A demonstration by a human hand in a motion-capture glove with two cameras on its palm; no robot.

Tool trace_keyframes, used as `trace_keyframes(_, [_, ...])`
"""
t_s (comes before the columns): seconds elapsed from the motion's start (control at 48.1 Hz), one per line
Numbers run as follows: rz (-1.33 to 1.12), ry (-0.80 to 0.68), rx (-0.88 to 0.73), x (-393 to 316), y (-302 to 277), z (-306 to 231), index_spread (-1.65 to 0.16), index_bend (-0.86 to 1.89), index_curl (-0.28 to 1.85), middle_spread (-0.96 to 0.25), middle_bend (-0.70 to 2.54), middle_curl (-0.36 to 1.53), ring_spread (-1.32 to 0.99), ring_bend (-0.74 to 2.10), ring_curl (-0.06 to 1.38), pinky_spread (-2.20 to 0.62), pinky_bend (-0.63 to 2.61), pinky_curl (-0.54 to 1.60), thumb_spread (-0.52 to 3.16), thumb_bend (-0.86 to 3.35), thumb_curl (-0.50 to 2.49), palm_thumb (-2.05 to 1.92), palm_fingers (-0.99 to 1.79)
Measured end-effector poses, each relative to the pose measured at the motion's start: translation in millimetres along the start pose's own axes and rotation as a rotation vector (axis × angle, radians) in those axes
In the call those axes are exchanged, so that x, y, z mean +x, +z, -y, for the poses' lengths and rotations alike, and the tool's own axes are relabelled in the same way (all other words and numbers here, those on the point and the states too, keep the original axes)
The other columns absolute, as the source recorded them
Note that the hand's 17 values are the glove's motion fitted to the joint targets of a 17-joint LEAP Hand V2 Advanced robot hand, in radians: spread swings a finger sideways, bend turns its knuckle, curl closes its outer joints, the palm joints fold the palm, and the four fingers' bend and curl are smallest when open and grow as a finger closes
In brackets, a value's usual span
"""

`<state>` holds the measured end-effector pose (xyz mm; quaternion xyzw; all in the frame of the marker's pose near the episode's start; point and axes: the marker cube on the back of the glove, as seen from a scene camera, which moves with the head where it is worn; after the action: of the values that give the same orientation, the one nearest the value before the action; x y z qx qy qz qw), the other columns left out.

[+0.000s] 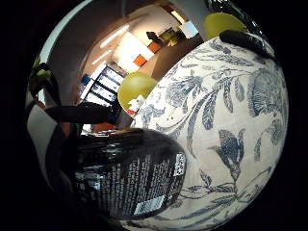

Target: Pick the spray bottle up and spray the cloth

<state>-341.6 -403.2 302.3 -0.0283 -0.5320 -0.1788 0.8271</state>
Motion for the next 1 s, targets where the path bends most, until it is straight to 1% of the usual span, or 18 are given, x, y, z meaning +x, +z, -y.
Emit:
trace_keyframes(0.083, [-0.012, 0.042, -0.02, 0.6, -0.4, -5.5, -0.28, 0.23, 0.68, -0.15, 0.69, 0.61, -0.17, 0.75, 0.51, -0.28, 0.47, 0.44, 0.44, -0.02, 0.87, 1.02, 1.34])
trace_keyframes(0.146, [-0.023, 0.12, -0.049, -2.5, -5.3, -12.9, -0.28, 0.24, 0.68, -0.13, 0.68, 0.61, -0.16, 0.72, 0.51, -0.26, 0.45, 0.44, 0.45, -0.03, 0.86, 1.01, 1.31])
trace_keyframes(0.187, [-0.064, 0.178, -0.076, -2.1, -11.4, -21.6, -0.28, 0.26, 0.69, -0.11, 0.68, 0.6, -0.13, 0.66, 0.49, -0.2, 0.4, 0.42, 0.5, -0.04, 0.85, 0.97, 1.23])
trace_keyframes(0.229, [-0.164, 0.222, -0.096, 4.4, -20.0, -31.3, -0.27, 0.27, 0.68, -0.08, 0.64, 0.58, -0.12, 0.61, 0.47, -0.13, 0.28, 0.39, 0.59, -0.06, 0.82, 0.93, 1.04])
trace_keyframes(0.25, [-0.214, 0.237, -0.097, 7.5, -24.1, -34.9, -0.27, 0.27, 0.68, -0.08, 0.6, 0.56, -0.11, 0.59, 0.46, -0.11, 0.26, 0.39, 0.62, -0.05, 0.81, 0.91, 1.01])
trace_keyframes(0.27, [-0.25, 0.248, -0.097, 8.3, -27.4, -37.9, -0.26, 0.27, 0.67, -0.06, 0.53, 0.54, -0.11, 0.51, 0.44, -0.06, 0.23, 0.38, 0.71, -0.08, 0.78, 0.84, 0.81])
trace_keyframes(0.291, [-0.272, 0.255, -0.103, 6.9, -30.2, -41.8, -0.26, 0.27, 0.68, -0.06, 0.5, 0.53, -0.1, 0.49, 0.46, -0.03, 0.23, 0.4, 0.75, -0.09, 0.75, 0.8, 0.71])
trace_keyframes(0.312, [-0.29, 0.259, -0.126, 4.4, -33.2, -47.8, -0.26, 0.25, 0.67, -0.06, 0.49, 0.53, -0.1, 0.49, 0.47, -0.01, 0.23, 0.41, 0.78, -0.08, 0.74, 0.77, 0.68])
trace_keyframes(0.333, [-0.316, 0.261, -0.165, 2.0, -37.2, -56.2, -0.26, 0.2, 0.66, -0.05, 0.45, 0.51, -0.1, 0.45, 0.45, 0.03, 0.23, 0.4, 0.8, -0.1, 0.71, 0.72, 0.55])
trace_keyframes(0.354, [-0.348, 0.26, -0.21, 0.3, -41.9, -65.4, -0.26, 0.2, 0.65, -0.05, 0.43, 0.5, -0.1, 0.44, 0.45, 0.04, 0.24, 0.4, 0.83, -0.09, 0.69, 0.7, 0.55])
trace_keyframes(0.374, [-0.384, 0.258, -0.248, -0.9, -47.0, -73.6, -0.27, 0.16, 0.63, -0.05, 0.39, 0.48, -0.1, 0.39, 0.42, 0.07, 0.25, 0.4, 0.84, -0.09, 0.67, 0.67, 0.43])
trace_keyframes(0.395, [-0.421, 0.254, -0.273, -2.2, -52.4, -80.3, -0.28, 0.13, 0.61, -0.05, 0.36, 0.47, -0.1, 0.38, 0.42, 0.09, 0.26, 0.4, 0.86, -0.08, 0.66, 0.66, 0.39])
trace_keyframes(0.541, [-0.652, 0.207, -0.363, -20.2, -88.7, -115.1, -0.32, 0.13, 0.49, -0.06, 0.26, 0.42, -0.11, 0.3, 0.35, 0.17, 0.26, 0.36, 0.95, -0.05, 0.57, 0.58, 0.34])
trace_keyframes(0.79, [-0.951, 0.073, -0.514, -60.6, -130.9, -180.8, -0.35, 0.14, 0.4, -0.07, 0.23, 0.39, -0.11, 0.28, 0.33, 0.22, 0.24, 0.34, 1.01, -0.04, 0.46, 0.52, 0.32])
trace_keyframes(0.874, [-0.986, 0.022, -0.559, -77.7, -138.4, -208.2, -0.36, 0.14, 0.37, -0.07, 0.22, 0.38, -0.12, 0.28, 0.33, 0.22, 0.23, 0.34, 1.02, -0.04, 0.44, 0.5, 0.33])
trace_keyframes(0.998, [-0.971, -0.011, -0.593, -101.5, -145.8, -245.5, -0.37, 0.14, 0.35, -0.07, 0.21, 0.38, -0.12, 0.29, 0.33, 0.23, 0.21, 0.33, 1.02, -0.04, 0.41, 0.47, 0.34])
